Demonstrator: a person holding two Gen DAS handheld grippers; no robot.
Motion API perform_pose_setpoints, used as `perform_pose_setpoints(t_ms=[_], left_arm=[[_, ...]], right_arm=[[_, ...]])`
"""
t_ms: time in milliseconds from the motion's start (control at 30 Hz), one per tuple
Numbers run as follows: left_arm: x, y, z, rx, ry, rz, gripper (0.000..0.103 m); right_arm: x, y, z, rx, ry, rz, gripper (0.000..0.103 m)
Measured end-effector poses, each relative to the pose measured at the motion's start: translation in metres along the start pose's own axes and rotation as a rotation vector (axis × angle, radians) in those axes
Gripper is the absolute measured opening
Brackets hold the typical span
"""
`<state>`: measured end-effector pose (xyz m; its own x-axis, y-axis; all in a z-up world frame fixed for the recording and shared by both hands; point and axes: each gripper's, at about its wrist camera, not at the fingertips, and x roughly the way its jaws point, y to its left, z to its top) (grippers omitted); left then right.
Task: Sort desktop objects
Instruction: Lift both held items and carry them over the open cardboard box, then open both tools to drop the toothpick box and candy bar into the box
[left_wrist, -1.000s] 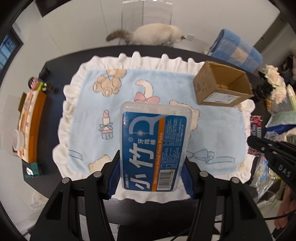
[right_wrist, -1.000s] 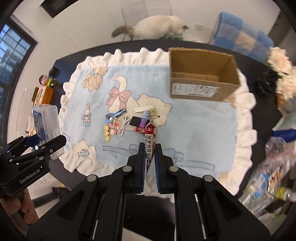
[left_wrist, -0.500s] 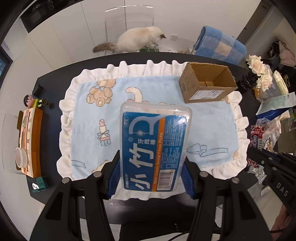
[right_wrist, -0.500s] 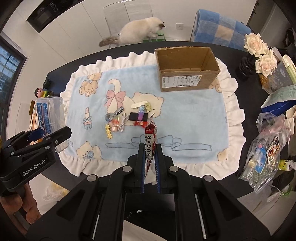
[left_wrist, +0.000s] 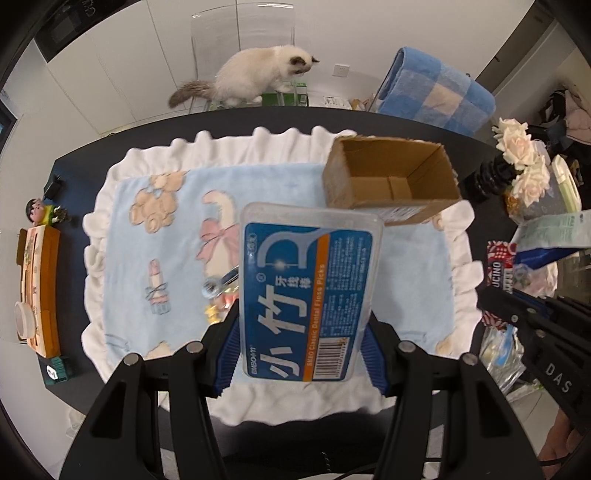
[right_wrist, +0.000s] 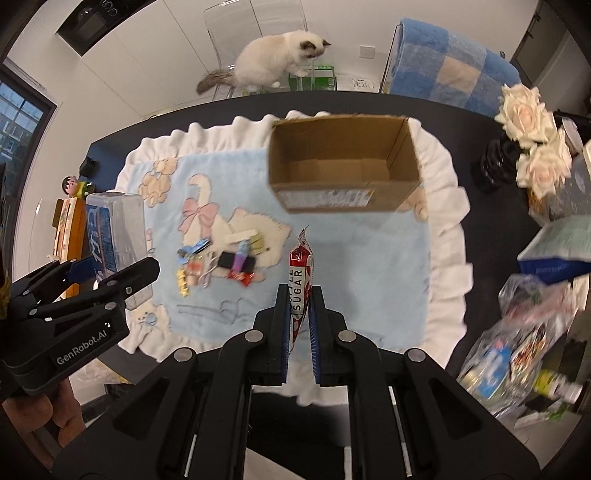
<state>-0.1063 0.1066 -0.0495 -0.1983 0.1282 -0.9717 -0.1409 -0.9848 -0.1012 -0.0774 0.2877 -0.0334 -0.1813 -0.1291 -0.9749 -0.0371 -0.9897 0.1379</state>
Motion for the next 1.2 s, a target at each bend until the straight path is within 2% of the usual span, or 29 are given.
perform_pose_setpoints(t_ms=[367,633,900,1200], left_arm=[[0.042,-0.061,0.073,0.005,-0.001,-0.006,0.056],[0.076,-0.077,0.114,-0.002,0.018,0.005,0.056],[0.100,-0.087,0.131,0.017,0.041,0.008,0.056],[0.106,-0.092,0.138,0.016,0.037,0.019,0.056]], right_arm=[[0.026,-0.056,0.073,-0.030,0.004,0.031,0.010],[0.057,-0.077,0.114,-0.030,0.020,0.062,0.010],[0.078,-0.092,0.136,-0.013,0.034,0.075,0.010],[0.083,-0.097,0.143,-0.003,0.032,0.076,0.012]])
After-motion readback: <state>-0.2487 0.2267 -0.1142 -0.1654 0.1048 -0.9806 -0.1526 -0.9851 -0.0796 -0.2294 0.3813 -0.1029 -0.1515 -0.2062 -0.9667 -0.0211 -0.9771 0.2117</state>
